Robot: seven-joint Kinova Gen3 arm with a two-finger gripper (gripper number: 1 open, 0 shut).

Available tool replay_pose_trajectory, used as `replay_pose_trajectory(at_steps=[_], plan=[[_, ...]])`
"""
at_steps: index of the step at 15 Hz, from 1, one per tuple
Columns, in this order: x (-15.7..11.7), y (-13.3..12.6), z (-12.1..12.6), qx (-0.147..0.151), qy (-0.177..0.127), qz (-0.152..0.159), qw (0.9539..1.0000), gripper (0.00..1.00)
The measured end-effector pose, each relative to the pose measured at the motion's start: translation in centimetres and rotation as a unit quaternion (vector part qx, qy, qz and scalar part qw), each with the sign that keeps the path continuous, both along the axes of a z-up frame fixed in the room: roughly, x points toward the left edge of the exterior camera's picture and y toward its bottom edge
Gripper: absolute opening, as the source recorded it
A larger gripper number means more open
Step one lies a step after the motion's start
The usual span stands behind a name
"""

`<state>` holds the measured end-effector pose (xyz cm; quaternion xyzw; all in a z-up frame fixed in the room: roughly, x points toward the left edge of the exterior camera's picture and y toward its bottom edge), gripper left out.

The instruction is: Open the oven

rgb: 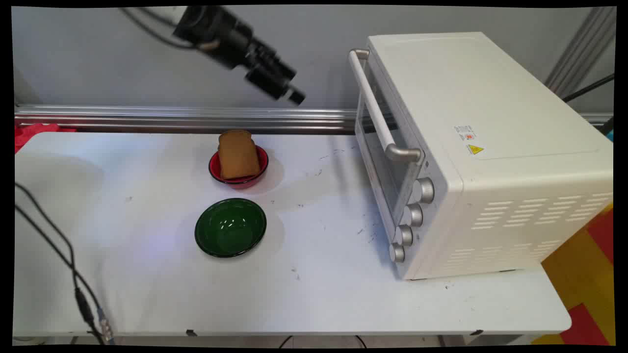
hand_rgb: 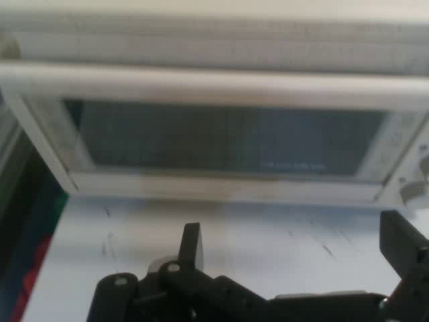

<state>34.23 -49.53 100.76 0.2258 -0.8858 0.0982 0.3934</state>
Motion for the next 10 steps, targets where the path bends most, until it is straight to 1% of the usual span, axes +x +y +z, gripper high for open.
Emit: replay_pose_trajectory(at_steps=[2,4,10], plan=[[-1.4,-1.3,1.0,-0.017,0.000,-0.006,0.9998,1.00],[-2.6,-2.5,1.7,-0.024,-0.004,-0.012,0.9996,1.00],[-4.8,-4.7,3.2,-0.020,-0.012,-0.013,0.9996,1.00]])
